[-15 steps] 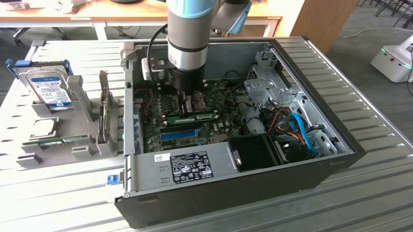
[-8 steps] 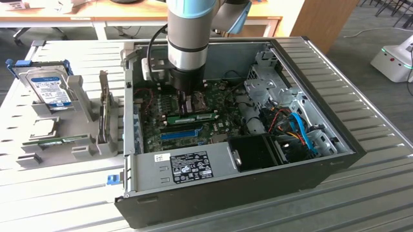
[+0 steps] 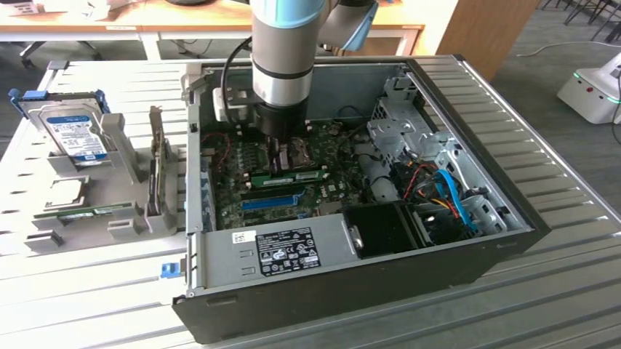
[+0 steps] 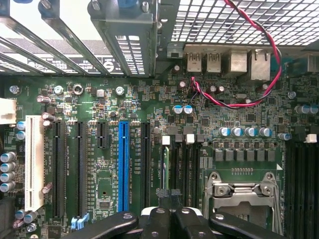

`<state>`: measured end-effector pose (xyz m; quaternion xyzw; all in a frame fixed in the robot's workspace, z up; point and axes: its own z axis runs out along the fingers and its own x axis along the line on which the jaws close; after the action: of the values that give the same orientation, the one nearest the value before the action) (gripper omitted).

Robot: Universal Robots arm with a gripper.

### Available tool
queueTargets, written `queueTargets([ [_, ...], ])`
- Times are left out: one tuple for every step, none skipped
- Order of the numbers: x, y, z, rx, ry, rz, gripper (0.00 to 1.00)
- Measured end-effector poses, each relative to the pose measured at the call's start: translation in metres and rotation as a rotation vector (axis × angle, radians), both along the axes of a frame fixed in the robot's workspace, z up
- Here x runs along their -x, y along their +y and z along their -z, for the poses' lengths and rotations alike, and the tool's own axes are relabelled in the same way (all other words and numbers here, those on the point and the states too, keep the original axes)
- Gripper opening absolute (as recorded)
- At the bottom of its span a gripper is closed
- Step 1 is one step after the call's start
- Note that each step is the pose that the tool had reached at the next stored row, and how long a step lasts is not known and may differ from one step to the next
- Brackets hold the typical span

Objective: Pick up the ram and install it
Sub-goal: 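Press down the ram until it locks into place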

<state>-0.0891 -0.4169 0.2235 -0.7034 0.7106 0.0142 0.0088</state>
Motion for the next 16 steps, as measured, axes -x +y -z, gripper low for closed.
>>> queueTargets([
  [0.0000, 0.0000, 0.0002, 0.0000, 0.0000, 0.000, 0.11],
  [0.0000, 0.0000, 0.0004, 0.0000, 0.0000, 0.000, 0.11],
  [0.0000, 0.0000, 0.0004, 0.0000, 0.0000, 0.000, 0.11],
  [0.0000, 0.0000, 0.0005, -0.0001, -0.0001, 0.000, 0.11],
  [0.0000, 0.0000, 0.0006, -0.0002, -0.0002, 0.000, 0.11],
  [0.0000, 0.0000, 0.0006, -0.0002, -0.0001, 0.000, 0.11],
  [0.0000, 0.0000, 0.0006, -0.0002, -0.0002, 0.000, 0.11],
  [0.0000, 0.0000, 0.0006, -0.0002, -0.0002, 0.000, 0.11],
  [0.0000, 0.0000, 0.0006, -0.0002, -0.0002, 0.000, 0.11],
  [0.0000, 0.0000, 0.0006, -0.0001, -0.0001, 0.000, 0.11],
  [0.0000, 0.0000, 0.0007, -0.0001, -0.0001, 0.000, 0.11],
  [0.0000, 0.0000, 0.0008, -0.0003, -0.0002, 0.000, 0.11],
  [0.0000, 0.0000, 0.0009, -0.0002, -0.0001, 0.000, 0.11],
  [0.0000, 0.0000, 0.0010, -0.0001, -0.0001, 0.000, 0.11],
  [0.0000, 0.0000, 0.0010, -0.0001, -0.0001, 0.000, 0.11],
  [0.0000, 0.0000, 0.0011, -0.0001, -0.0001, 0.000, 0.11],
])
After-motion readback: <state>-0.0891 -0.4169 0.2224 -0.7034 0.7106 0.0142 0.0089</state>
